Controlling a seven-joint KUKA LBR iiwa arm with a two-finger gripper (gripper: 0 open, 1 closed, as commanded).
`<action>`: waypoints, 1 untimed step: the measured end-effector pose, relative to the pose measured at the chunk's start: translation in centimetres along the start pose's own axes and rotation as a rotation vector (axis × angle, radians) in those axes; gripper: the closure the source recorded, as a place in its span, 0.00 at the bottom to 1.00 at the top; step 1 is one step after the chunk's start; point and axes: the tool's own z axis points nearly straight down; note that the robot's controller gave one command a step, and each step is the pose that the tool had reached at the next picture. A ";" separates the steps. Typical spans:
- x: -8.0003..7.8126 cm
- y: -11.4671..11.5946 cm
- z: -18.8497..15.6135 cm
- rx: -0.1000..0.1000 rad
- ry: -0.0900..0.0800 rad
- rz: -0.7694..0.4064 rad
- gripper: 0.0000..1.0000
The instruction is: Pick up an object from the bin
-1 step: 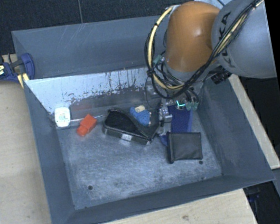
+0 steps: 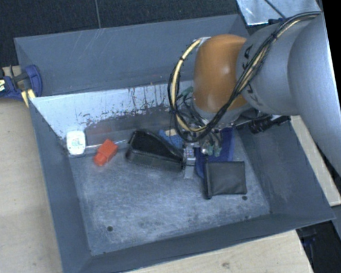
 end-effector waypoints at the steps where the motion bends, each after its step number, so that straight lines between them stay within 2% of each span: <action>1: 0.0 0.0 -0.1 0.000 0.000 -0.002 1.00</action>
Offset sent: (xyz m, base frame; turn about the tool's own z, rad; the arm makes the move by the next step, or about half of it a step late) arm 0.0000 0.0000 0.0000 0.0000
